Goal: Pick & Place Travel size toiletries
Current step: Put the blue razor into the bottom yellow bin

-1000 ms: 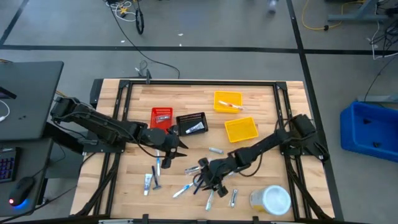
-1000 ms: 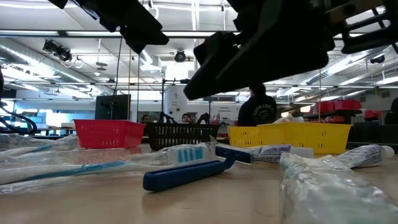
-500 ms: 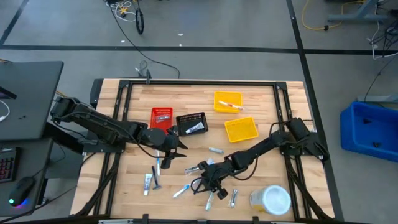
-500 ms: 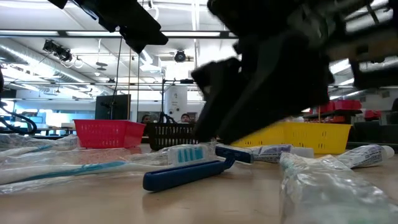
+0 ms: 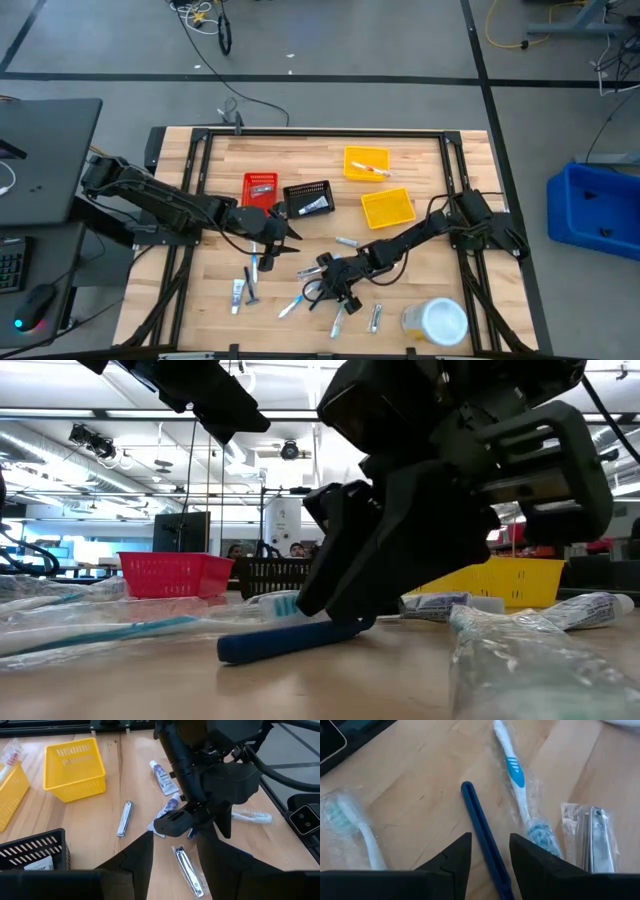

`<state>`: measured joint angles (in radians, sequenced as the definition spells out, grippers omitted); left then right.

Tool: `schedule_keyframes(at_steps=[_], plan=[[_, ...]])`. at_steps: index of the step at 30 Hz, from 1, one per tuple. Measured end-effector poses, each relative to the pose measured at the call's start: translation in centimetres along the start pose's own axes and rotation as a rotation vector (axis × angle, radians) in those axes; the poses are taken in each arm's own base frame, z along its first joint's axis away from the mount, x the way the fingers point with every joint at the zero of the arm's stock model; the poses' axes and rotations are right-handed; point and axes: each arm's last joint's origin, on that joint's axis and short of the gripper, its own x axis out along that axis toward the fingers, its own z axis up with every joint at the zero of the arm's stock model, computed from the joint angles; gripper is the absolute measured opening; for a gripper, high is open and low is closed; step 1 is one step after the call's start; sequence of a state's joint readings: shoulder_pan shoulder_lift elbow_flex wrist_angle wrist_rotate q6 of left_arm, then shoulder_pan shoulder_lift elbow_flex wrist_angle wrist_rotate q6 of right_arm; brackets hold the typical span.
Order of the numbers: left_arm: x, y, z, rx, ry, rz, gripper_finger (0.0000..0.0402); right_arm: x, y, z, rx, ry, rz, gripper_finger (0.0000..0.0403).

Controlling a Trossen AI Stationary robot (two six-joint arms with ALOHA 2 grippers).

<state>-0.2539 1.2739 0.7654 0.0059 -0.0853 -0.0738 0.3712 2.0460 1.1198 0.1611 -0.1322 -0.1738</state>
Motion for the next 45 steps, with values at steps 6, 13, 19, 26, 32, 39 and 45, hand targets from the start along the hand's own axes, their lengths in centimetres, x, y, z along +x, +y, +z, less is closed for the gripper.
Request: schedule_keyframes(at_steps=[6,13,19,26,32,39,45], plan=[[0.0,0.0,0.0,0.011,0.000,0.000,0.0159,-0.1,-0.5,0.0,-0.001,-0.011,-0.010,0.0139],[0.0,0.0,0.0,0.012,0.001,0.000,0.0159,0.8,-0.5,-1.0,0.003,0.019,0.025,0.0127],[0.0,0.0,-0.2,0.021,0.024,0.002,0.0159,1.0,-0.5,-1.0,0.002,0.022,0.016,0.0100],[0.0,0.0,-0.2,0.021,0.027,0.002,0.0159,1.0,-0.7,-1.1,0.043,0.023,0.010,0.0050],[0.0,0.0,-0.4,0.022,0.044,0.003,0.0159,0.8,-0.8,-0.9,0.080,0.015,0.010,0.0043],[0.0,0.0,-0.4,0.022,0.045,0.004,0.0159,-2.5,-1.6,0.7,0.136,0.032,-0.050,0.0043],[0.0,0.1,-0.4,0.029,0.044,0.011,0.0159,-7.0,-1.9,1.5,0.152,0.163,-0.134,0.0042]])
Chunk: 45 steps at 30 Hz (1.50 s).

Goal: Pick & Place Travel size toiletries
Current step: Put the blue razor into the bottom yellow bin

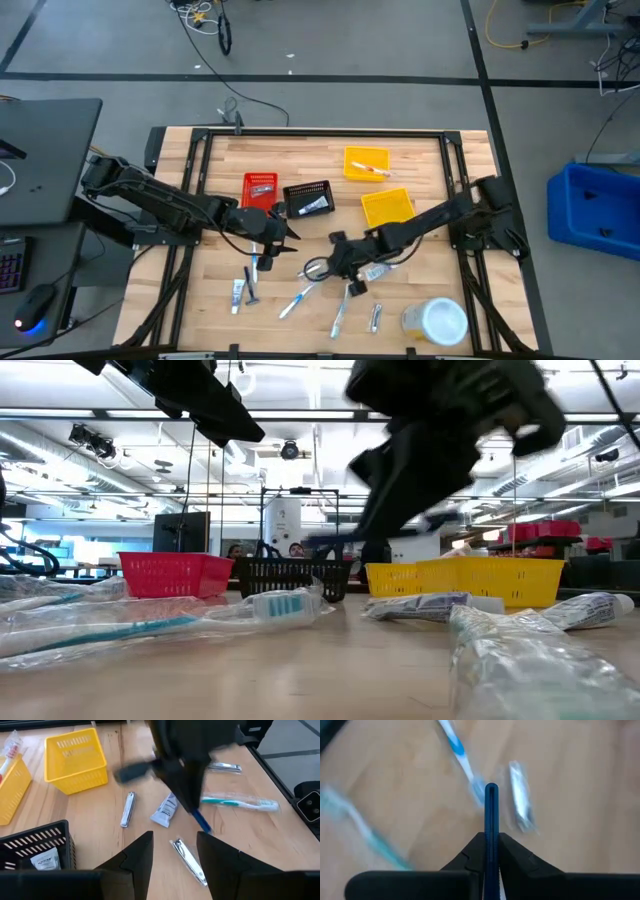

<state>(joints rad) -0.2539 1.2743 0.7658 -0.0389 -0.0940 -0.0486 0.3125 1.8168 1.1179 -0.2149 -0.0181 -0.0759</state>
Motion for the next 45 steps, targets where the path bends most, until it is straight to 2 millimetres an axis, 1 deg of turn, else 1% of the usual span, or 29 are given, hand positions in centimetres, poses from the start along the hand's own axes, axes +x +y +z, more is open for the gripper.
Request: schedule_keyframes(at_steps=[2,8,12,15,18,22,25,27,29,32,34,38,40,45], plan=[[0.0,0.0,0.0,0.000,0.000,0.001,0.0159,-1.6,-0.3,-0.1,0.004,0.044,-0.035,0.0042],[0.0,0.0,0.1,0.003,-0.008,0.001,0.0159,-6.1,-1.3,-2.1,0.028,0.290,-0.201,0.0042],[0.0,0.0,0.1,0.002,-0.014,0.014,0.0159,-8.3,-2.3,-3.7,0.057,0.462,-0.314,0.0042],[0.0,0.1,0.2,0.002,-0.015,0.026,0.0159,-9.3,-3.2,-4.7,0.076,0.568,-0.340,0.0042],[0.0,0.1,0.2,0.001,-0.016,0.026,0.0159,-9.6,-4.1,-5.2,0.092,0.613,-0.348,0.0042],[0.0,0.1,0.2,0.001,-0.015,0.026,0.0159,-10.2,-4.5,-5.3,0.030,0.623,-0.331,0.0042],[0.0,0.1,0.2,0.001,-0.016,0.026,0.0159,-11.1,-4.8,-5.3,-0.020,0.615,-0.324,0.0042],[0.0,0.1,0.2,0.001,-0.016,0.027,0.0159,-11.7,-5.2,-5.3,-0.017,0.612,-0.332,0.0042],[0.0,0.1,0.2,0.001,-0.022,0.034,0.0159,-11.9,-5.7,-5.3,0.025,0.585,-0.314,0.0042],[0.0,0.1,0.4,-0.001,-0.040,0.051,0.0159,-11.2,-6.3,-5.7,0.077,0.537,-0.233,0.0042],[0.0,0.1,0.4,-0.002,-0.044,0.052,0.0159,-10.5,-6.5,-6.6,0.062,0.545,-0.230,0.0042],[0.0,0.1,0.5,-0.004,-0.050,0.051,0.0159,-9.5,-6.8,-8.2,0.001,0.585,-0.296,0.0042],[0.0,0.1,0.5,-0.002,-0.048,0.051,0.0159,-9.2,-6.8,-8.9,-0.024,0.594,-0.278,0.0042],[0.0,0.1,0.5,0.008,-0.052,0.051,0.0159,-8.2,-6.7,-9.4,-0.020,0.525,-0.257,0.0042]])
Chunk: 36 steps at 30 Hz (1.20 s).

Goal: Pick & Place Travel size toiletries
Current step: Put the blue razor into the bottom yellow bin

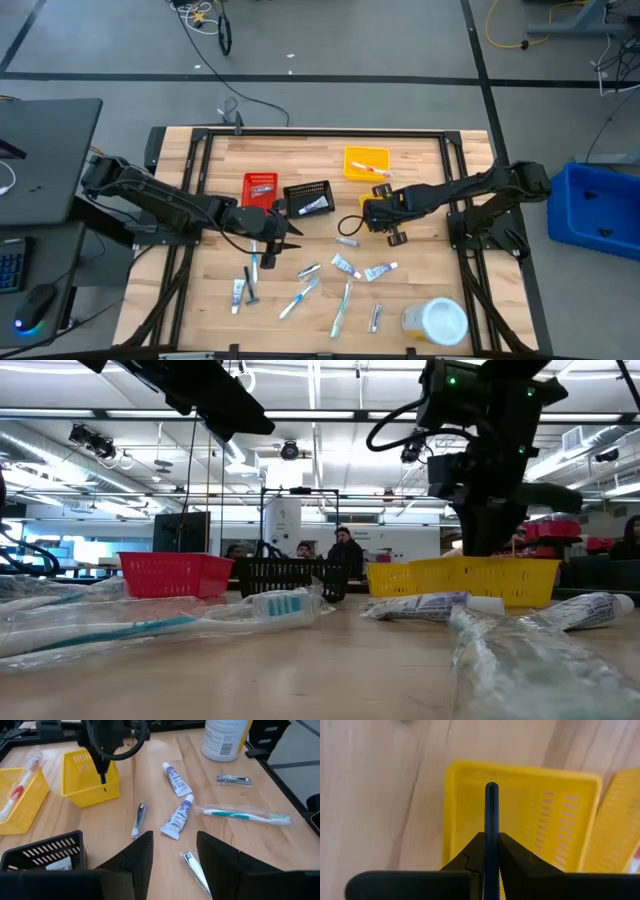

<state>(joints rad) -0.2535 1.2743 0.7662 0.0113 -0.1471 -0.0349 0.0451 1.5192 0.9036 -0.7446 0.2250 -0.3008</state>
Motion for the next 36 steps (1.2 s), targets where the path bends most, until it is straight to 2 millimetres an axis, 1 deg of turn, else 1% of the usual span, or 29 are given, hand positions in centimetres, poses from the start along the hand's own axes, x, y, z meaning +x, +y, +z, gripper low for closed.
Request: schedule_keyframes(at_steps=[4,8,13,18,22,26,30,36], plan=[[0.0,0.0,0.0,0.008,-0.005,0.001,0.0159,1.0,0.2,-0.1,0.015,-0.076,0.037,0.0042],[0.0,0.0,0.0,-0.002,-0.005,0.007,0.0159,2.1,0.1,-1.0,0.067,-0.063,0.047,0.0048],[0.0,0.0,0.0,-0.002,-0.005,0.013,0.0159,2.6,-0.1,-1.6,0.121,-0.038,0.050,0.0084],[0.0,0.1,0.0,-0.003,-0.005,0.027,0.0159,2.5,-0.2,-1.5,0.124,-0.040,0.049,0.0123],[0.0,0.1,0.0,-0.003,-0.005,0.027,0.0159,2.0,-0.4,-1.0,0.133,-0.058,0.044,0.0145],[0.0,0.1,0.0,-0.012,-0.005,0.027,0.0159,1.0,-0.8,-0.1,0.156,-0.080,0.040,0.0157],[0.0,0.1,0.0,-0.022,-0.005,0.026,0.0159,-0.7,-1.1,1.4,0.182,-0.130,0.035,0.0160],[0.0,0.1,0.0,-0.060,-0.004,0.026,0.0159,-3.2,-1.1,3.7,0.250,-0.242,0.033,0.0152]])
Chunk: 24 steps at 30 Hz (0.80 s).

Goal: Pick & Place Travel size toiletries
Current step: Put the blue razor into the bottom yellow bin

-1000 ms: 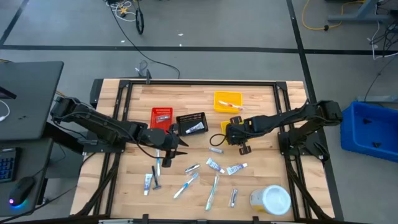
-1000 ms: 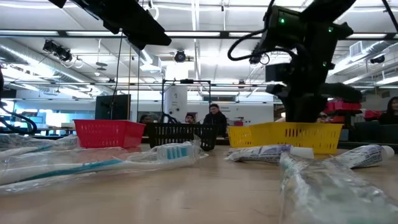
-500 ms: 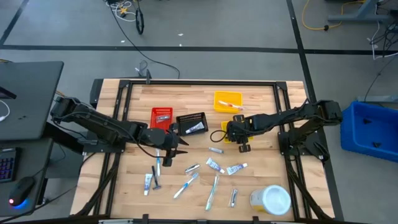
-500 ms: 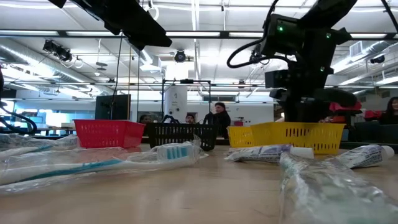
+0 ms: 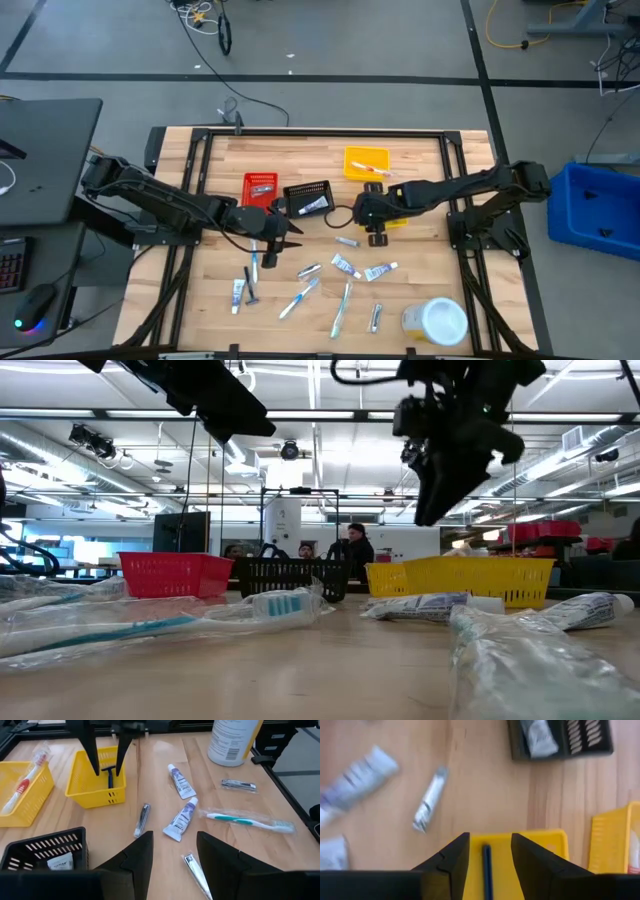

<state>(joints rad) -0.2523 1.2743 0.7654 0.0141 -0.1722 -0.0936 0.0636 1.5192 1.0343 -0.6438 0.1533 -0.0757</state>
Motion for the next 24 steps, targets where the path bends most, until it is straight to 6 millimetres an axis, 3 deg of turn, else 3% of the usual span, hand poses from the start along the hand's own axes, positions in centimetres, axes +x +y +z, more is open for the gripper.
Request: schedule_keyframes(at_steps=[7,18,24], plan=[[0.0,0.0,-0.1,-0.017,0.010,-0.004,0.0159,-0.5,1.3,1.3,0.140,-0.112,0.066,0.0155],[-0.2,-1.0,-1.0,-0.030,0.092,-0.040,0.0159,-1.6,4.3,3.5,0.095,-0.355,0.164,0.0213],[-0.6,-2.3,-1.6,-0.031,0.139,-0.069,0.0159,-2.3,5.2,4.7,0.091,-0.497,0.193,0.0224]])
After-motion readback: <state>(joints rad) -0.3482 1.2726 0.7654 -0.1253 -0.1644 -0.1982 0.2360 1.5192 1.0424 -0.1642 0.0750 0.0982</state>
